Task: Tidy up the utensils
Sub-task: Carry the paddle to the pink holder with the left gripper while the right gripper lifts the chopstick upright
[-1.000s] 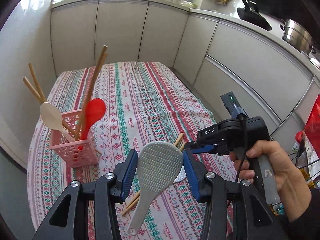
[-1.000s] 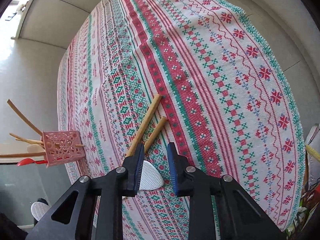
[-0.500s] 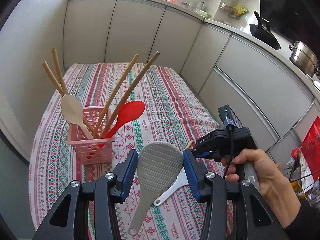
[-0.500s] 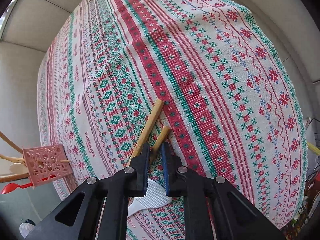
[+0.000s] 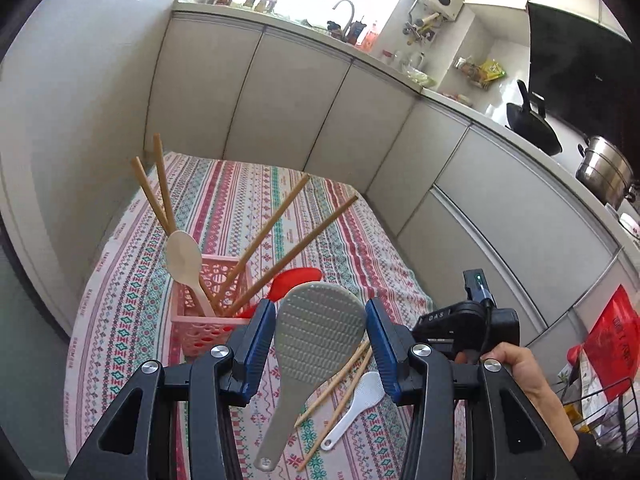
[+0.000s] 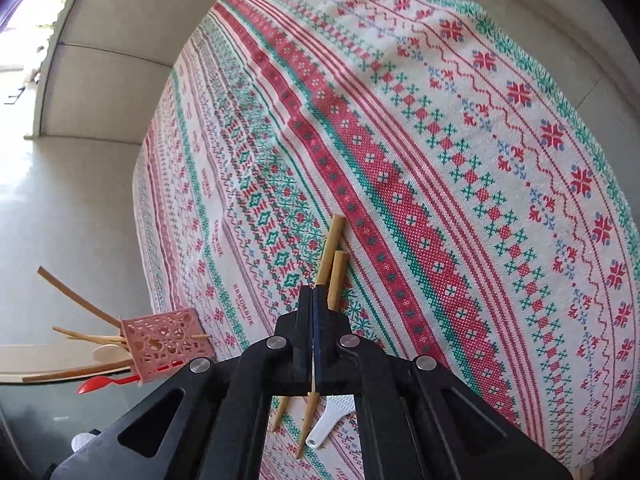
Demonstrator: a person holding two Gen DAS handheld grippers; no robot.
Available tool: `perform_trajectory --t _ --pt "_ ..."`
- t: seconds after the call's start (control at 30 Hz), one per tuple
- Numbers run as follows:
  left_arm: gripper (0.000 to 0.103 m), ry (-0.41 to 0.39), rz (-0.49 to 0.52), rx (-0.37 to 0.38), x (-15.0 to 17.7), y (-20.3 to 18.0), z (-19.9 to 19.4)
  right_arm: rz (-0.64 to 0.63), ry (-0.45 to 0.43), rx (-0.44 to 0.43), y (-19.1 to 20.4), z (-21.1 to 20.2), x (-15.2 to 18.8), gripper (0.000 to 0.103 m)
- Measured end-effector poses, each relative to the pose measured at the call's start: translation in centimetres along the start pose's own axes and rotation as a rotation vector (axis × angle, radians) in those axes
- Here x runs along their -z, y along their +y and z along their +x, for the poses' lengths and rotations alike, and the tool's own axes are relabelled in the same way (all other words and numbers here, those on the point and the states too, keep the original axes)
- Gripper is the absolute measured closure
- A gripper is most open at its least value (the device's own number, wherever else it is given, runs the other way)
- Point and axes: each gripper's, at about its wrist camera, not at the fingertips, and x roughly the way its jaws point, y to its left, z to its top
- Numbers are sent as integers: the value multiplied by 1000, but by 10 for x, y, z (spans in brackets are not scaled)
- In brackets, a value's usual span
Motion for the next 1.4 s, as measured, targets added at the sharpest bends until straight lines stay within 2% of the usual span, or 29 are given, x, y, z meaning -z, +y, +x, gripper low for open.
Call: perform_trajectory --t 0.1,0.17,0.23,0.27,0.3,0.4,0.63,0.67,0.77,0.83,0.97,1.07,1.17,1.4 --pt "56 -13 -47 3 -5 10 -4 -26 -5 -5 1 -7 1 102" --pt "56 -3 -77 16 -6 15 -3 -15 -8 29 -2 -7 -1 98" --pt "56 -3 -82 13 -7 17 -3 -29 -5 76 -5 -7 -1 85" --pt "56 -6 -79 6 -8 18 -3 -38 1 91 -4 -4 -1 75" --pt "56 -8 -76 -1 -8 19 -3 -46 6 103 -2 0 -1 73" --pt "56 -3 -84 -3 -8 22 -3 -90 21 167 6 11 4 73" --pt "56 4 -92 -6 -6 28 -5 -212 -2 414 37 35 18 79" --pt "56 6 -92 -5 -6 29 -6 -216 -6 432 40 36 20 79" --pt "56 11 -88 -11 -6 29 -5 -208 -18 449 44 40 19 89" --pt "56 13 -84 -16 -4 29 -5 -174 -30 418 41 39 17 92" --pt "56 5 -101 -24 -5 33 -5 -51 -18 243 17 31 11 95" --pt "56 -25 -124 -16 -8 37 -9 -13 -24 131 6 15 10 95" --pt "56 -69 -146 -9 -13 41 -14 -37 -57 46 11 -12 15 95" --pt "56 -181 -188 13 -31 49 -13 -163 -200 -97 25 -88 34 95"
